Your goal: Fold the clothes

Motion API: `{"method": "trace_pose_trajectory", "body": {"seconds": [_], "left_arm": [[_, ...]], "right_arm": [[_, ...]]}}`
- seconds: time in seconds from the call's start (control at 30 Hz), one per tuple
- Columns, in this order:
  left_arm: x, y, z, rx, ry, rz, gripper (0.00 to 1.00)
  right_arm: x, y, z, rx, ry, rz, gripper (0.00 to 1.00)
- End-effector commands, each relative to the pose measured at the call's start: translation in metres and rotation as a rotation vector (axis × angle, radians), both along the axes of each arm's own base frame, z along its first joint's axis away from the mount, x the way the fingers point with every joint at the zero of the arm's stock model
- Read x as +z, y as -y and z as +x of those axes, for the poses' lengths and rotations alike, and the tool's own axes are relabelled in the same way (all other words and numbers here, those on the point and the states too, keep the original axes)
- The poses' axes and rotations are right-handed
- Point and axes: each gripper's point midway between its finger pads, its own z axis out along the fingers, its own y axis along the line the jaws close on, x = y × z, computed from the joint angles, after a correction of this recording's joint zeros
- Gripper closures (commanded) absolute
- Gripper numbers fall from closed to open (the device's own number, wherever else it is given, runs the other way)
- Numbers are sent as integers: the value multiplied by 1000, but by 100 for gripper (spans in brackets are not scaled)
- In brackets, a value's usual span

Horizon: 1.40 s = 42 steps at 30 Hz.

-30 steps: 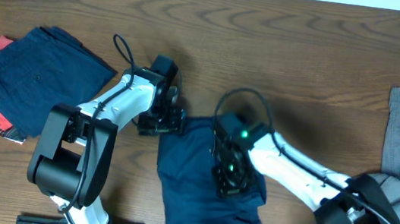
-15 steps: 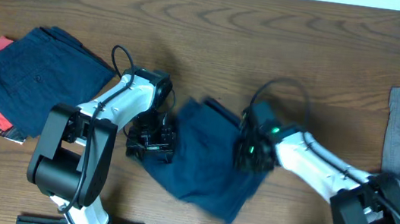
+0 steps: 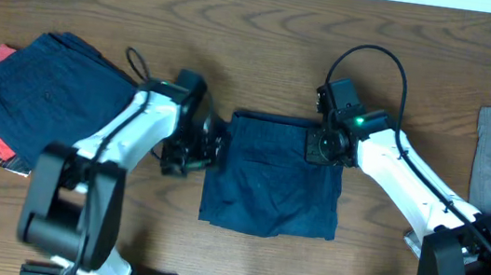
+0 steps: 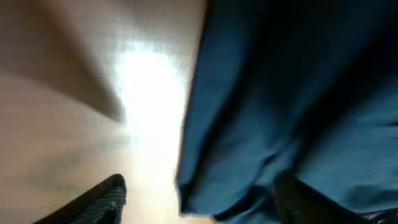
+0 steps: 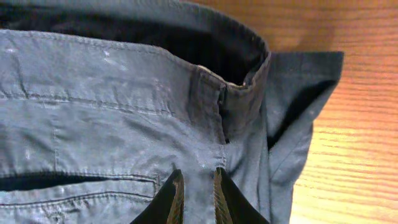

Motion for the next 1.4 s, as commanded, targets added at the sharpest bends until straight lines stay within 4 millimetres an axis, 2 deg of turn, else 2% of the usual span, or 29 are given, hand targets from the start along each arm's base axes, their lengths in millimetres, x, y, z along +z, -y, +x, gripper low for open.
{"method": "trace_pose_trajectory", "body": {"seconds": [0.0, 0.07, 0.2, 0.43, 0.57, 0.8, 0.83, 0.9, 0.97, 1.0, 1.03, 1.1, 1.17, 1.27, 1.37], "left_arm": [[31, 16, 29, -25, 163, -117, 2], [35, 24, 42, -40, 222, -162, 2], [28, 29, 54, -43, 253, -186, 2], [-17, 31, 60, -38, 184, -171, 2], [-30, 49, 55, -48, 128, -258, 2], [-31, 90, 34, -133, 74, -371, 1], [-30, 95, 33, -148, 82, -375, 4], [-30, 101, 33, -167, 97, -381, 20], [-29, 104, 34, -175, 111, -387, 43], [-28, 105, 36, -176, 118, -395, 60], [-26, 106, 38, -176, 127, -410, 72], [-22, 107, 42, -172, 143, -427, 88], [-17, 104, 48, -166, 168, -430, 94], [-4, 94, 60, -161, 236, -421, 94], [11, 63, 80, -112, 331, -320, 94]], "right_arm": [[-2, 5, 0, 16, -4, -33, 83], [-3, 6, -2, 16, -13, -37, 83], [-3, 6, -4, 19, -20, -39, 83], [-4, 6, -6, 22, -27, -43, 83], [-4, 7, -7, 22, -30, -45, 83], [-4, 7, -7, 22, -29, -44, 83], [-4, 7, -7, 22, -30, -45, 83], [-4, 7, -7, 20, -29, -47, 83], [-4, 8, -7, 19, -30, -52, 83], [-4, 9, -8, 19, -32, -55, 83], [-4, 9, -8, 19, -33, -58, 83], [-4, 10, -8, 18, -33, -58, 85], [-4, 12, -8, 16, -31, -69, 88], [2, 22, -7, -5, -32, -92, 92], [17, 35, -4, -42, -13, -100, 93]]}}
